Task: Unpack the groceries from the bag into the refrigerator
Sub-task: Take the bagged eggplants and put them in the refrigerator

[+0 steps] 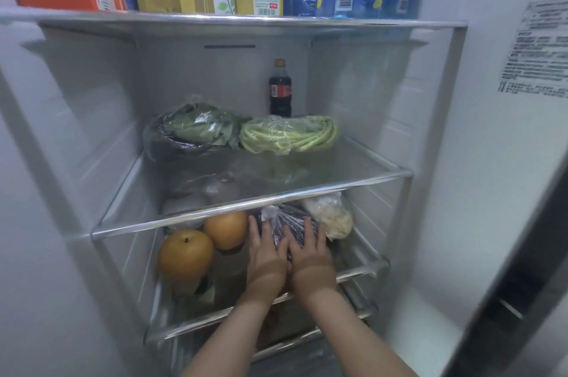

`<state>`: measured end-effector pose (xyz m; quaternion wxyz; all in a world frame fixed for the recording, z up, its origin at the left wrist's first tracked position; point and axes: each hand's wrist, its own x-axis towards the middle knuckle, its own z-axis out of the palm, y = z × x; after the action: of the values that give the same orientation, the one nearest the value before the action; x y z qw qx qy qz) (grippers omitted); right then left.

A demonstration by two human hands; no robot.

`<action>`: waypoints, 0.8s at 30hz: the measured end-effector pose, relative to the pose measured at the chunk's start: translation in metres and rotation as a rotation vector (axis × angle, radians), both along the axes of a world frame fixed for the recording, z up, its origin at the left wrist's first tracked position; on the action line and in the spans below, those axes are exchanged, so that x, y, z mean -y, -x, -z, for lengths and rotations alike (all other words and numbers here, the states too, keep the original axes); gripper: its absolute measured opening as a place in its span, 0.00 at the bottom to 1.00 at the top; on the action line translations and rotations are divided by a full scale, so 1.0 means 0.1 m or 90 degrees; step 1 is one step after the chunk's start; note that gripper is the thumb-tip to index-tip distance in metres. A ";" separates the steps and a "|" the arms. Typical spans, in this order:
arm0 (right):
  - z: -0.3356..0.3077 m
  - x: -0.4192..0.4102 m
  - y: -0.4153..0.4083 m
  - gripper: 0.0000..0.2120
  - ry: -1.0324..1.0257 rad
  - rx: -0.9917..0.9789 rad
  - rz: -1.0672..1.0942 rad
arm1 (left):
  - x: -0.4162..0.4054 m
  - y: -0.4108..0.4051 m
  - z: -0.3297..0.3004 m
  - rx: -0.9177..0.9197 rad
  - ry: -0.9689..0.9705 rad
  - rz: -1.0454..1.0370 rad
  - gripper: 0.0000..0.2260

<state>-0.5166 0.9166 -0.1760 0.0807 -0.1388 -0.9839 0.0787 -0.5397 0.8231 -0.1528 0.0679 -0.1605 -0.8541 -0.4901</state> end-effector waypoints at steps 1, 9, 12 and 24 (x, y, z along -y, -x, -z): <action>-0.13 0.02 -0.04 0.27 0.033 -0.039 0.010 | 0.00 0.06 -0.03 0.009 0.026 0.001 0.28; -0.31 -0.10 -0.27 0.40 0.150 -0.036 -0.041 | 0.04 0.24 -0.12 0.028 0.127 0.010 0.28; -0.31 -0.09 -0.44 0.43 0.138 -0.036 -0.021 | 0.06 0.19 -0.15 0.031 0.127 -0.008 0.27; -0.19 0.40 -1.53 0.40 0.096 -0.179 -0.006 | 0.54 -1.14 -0.15 -0.068 0.144 0.087 0.32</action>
<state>-0.3639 0.8762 -0.1566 0.2063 -0.1272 -0.9549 0.1713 -0.4258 0.7692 -0.1383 0.0613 -0.2508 -0.8863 -0.3846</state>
